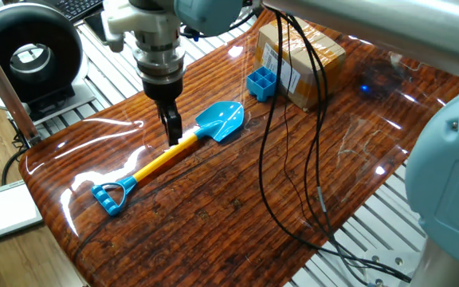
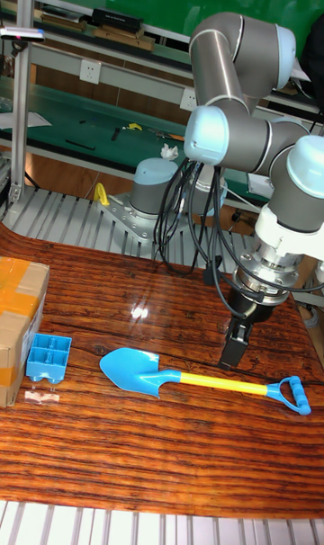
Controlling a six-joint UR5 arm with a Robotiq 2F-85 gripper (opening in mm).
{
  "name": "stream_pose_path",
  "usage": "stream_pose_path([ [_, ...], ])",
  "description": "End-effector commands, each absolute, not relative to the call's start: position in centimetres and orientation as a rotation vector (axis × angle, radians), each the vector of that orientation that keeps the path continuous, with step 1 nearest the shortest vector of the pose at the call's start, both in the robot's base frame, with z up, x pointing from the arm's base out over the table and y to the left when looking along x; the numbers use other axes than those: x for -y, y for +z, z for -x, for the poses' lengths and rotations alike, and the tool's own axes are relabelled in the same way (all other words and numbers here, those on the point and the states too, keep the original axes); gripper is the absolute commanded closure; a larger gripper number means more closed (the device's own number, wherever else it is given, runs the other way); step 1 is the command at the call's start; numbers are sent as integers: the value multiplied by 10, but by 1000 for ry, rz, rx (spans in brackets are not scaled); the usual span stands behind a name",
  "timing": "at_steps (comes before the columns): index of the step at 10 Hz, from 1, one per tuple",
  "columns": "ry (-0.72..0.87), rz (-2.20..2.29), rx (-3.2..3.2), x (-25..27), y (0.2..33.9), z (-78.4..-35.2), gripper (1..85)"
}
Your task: Use a shovel to scoop up an object
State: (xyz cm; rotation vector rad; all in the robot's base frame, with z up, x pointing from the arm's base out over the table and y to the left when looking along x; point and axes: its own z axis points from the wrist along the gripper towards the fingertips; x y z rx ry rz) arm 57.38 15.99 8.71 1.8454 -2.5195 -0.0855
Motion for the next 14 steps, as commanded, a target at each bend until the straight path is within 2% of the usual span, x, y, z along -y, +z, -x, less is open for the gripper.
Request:
stream_pose_path([
  [1,-94,-1846,2521,-161,88,-574,73],
  [6,-125,-1954,2471,-169,87,-576,73],
  [10,-114,-2051,2459,-180,54,-591,67],
  [14,-35,-2012,2427,-173,66,-591,57],
])
